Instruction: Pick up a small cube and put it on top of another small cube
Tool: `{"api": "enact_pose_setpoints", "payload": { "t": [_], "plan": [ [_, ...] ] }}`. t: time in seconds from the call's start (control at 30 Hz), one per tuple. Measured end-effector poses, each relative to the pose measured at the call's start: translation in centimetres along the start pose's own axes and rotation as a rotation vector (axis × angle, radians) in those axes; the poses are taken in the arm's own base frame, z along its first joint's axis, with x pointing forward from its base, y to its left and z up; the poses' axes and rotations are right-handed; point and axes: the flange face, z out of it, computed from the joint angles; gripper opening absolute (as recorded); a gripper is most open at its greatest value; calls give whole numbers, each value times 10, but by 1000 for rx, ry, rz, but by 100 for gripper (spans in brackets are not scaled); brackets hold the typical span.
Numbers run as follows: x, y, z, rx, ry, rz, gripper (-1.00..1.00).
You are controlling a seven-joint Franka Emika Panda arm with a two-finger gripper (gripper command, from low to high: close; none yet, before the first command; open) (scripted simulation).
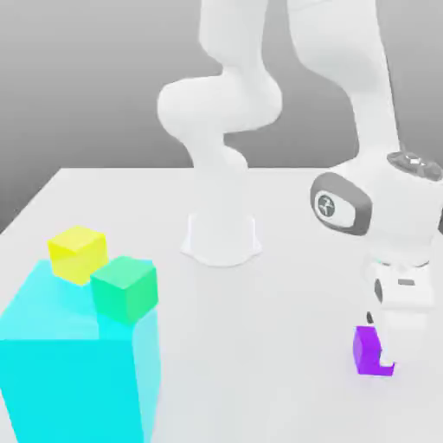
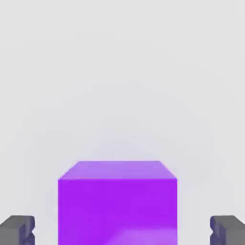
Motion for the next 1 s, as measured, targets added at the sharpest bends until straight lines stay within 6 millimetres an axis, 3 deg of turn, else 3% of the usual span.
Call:
{"api": "enact_pose_setpoints", "payload": {
  "t": [0.2,0.43,0.5,0.57,0.7,0.8,0.9,1.0],
  "plan": [
    [0,0,1,0,-2,0,-100],
    [2,1,-64,3,-1,2,-100],
    [5,36,-87,-3,-4,46,-100],
    [0,92,-113,-11,-8,117,-100],
    [-28,184,-170,-12,-13,214,-100],
    [-60,238,-217,2,-6,264,-100],
    [-110,288,-260,23,11,327,-100],
    [-152,321,-278,28,15,377,-100]
  ]
}}
